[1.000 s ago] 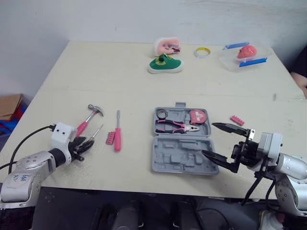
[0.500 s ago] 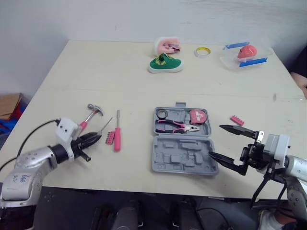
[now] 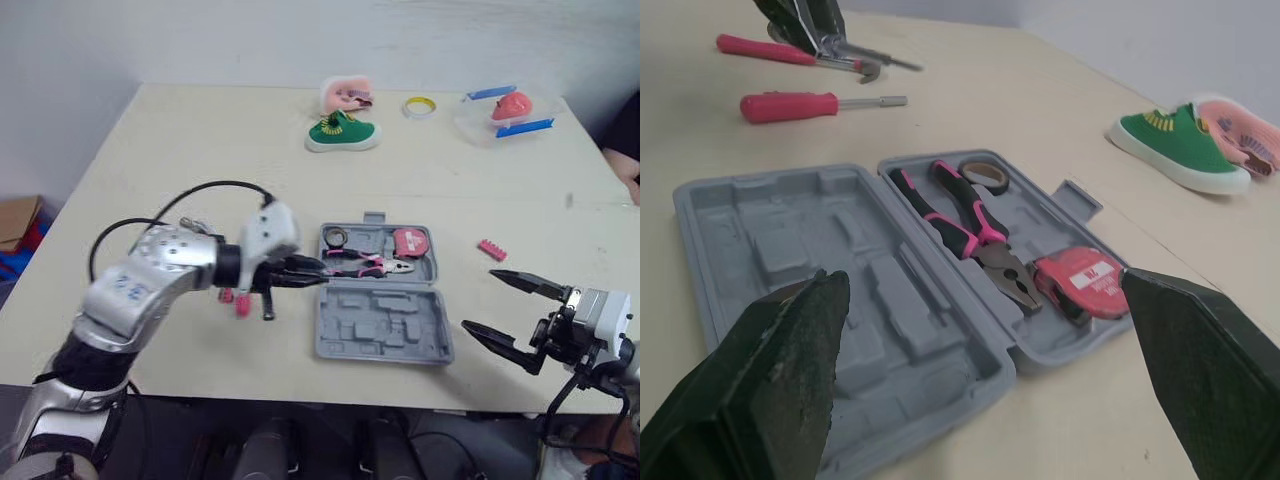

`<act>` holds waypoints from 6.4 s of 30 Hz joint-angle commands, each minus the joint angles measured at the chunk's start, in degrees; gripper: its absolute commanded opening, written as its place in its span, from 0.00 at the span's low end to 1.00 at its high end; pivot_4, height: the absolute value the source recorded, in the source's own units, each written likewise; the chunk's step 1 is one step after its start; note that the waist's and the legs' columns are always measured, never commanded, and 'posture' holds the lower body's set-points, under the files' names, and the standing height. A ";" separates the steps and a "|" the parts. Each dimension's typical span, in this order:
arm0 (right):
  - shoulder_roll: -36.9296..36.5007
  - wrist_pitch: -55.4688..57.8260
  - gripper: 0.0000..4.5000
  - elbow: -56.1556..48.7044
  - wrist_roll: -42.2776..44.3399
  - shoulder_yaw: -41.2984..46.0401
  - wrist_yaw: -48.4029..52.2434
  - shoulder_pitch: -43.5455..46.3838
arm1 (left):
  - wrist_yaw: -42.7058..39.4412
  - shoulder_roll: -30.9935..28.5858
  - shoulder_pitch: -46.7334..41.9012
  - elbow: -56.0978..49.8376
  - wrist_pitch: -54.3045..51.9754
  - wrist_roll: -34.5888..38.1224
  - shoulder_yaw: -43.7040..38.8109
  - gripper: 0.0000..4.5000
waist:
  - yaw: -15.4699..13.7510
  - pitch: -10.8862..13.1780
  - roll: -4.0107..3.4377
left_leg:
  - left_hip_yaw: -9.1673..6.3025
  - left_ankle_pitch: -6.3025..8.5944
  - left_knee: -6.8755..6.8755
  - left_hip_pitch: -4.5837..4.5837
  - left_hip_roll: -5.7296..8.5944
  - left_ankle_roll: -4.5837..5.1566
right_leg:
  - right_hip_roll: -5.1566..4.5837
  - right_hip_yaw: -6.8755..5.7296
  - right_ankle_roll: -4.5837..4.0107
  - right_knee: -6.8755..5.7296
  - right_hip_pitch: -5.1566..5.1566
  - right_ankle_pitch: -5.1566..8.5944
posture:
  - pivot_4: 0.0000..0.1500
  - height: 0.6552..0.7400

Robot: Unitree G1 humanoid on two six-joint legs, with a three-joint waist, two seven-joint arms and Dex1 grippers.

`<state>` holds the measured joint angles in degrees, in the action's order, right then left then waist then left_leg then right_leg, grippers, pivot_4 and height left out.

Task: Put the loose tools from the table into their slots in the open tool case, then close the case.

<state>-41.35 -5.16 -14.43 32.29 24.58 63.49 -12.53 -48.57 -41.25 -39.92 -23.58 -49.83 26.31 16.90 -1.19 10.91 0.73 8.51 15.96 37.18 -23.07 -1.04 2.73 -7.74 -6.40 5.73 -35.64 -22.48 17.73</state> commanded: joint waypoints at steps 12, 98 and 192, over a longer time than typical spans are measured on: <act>0.59 -1.05 1.00 -3.59 0.01 1.89 -1.37 -2.40 | 1.78 12.42 -13.07 8.91 -3.35 -15.48 20.86 0.02 | -0.35 0.02 0.04 | -0.12 -0.04 0.24 -0.13 -0.04 0.04 | 0.02 0.10 -0.01 -0.02 0.02 0.00 | 1.00 1.00; 4.20 -3.46 1.00 -7.01 -1.69 -0.69 -7.68 -6.85 | 1.65 27.26 7.74 31.62 41.42 -25.64 5.12 0.01 | -0.27 0.00 0.01 | -0.14 0.18 0.80 -0.14 -0.08 0.33 | -0.50 -0.15 0.01 -0.32 0.12 -0.01 | 1.00 1.00; -2.91 -9.86 1.00 17.90 6.79 8.51 6.93 4.98 | -3.26 -17.42 38.51 39.68 24.56 -0.33 -49.70 0.99 | 2.77 -0.42 -0.46 | 0.43 0.51 -0.94 0.86 -0.58 -1.04 | -0.10 0.06 -0.59 0.16 0.08 0.31 | 1.00 1.00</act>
<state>-44.61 -17.14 8.04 36.85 32.97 72.13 -7.29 -51.22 -56.98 -1.11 17.60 -22.26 26.11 -34.02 1.58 10.48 0.27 8.95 16.47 36.23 -22.21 -1.61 1.70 -7.86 -6.31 5.14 -35.51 -22.44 18.04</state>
